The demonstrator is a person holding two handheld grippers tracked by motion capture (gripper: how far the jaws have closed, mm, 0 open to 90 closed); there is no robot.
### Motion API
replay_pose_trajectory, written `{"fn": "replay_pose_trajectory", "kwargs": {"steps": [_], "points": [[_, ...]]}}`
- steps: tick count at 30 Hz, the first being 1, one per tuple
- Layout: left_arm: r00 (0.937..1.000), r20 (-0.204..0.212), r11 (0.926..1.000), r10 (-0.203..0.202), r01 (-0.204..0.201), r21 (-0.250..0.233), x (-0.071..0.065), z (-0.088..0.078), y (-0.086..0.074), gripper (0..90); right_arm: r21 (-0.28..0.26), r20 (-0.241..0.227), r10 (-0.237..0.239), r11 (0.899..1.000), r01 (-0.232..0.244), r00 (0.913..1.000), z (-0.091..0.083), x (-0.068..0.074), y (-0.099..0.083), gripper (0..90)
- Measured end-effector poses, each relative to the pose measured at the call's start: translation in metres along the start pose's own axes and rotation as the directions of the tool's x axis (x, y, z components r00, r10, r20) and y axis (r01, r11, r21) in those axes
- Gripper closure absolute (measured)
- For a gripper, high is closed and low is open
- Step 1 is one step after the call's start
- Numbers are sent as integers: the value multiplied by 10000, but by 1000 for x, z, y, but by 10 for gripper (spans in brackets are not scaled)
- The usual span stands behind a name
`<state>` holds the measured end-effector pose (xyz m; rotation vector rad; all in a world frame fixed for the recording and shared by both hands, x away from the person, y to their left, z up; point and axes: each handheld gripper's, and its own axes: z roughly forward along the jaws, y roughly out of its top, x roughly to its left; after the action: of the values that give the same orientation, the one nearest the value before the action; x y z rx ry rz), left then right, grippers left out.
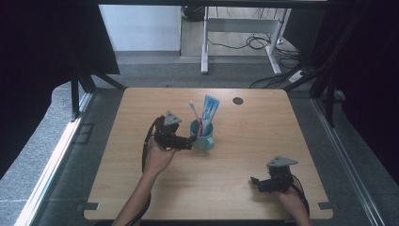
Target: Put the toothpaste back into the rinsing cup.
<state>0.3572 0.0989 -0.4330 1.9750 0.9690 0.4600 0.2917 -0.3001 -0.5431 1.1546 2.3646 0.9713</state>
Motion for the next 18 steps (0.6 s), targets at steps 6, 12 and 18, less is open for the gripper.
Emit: {"fn": "replay_pose_trajectory", "kwargs": {"steps": [6, 12, 18], "points": [[10000, -94, 10000, -17, 17, -6, 3, -10, -6, 0, 1, 2, -1, 10000, 1, 10000, 0, 0, 0, 0], [9997, -207, 9999, -101, 101, -4, 9, -22, -15, 0, 1, 2, 2, 10000, -2, 10000, 0, 0, 0, 0], [9992, -313, 9997, -255, 255, -2, 16, -32, -25, 0, -10, 12, -12, 10000, 12, 10000, 0, 0, 0, 0]]}}
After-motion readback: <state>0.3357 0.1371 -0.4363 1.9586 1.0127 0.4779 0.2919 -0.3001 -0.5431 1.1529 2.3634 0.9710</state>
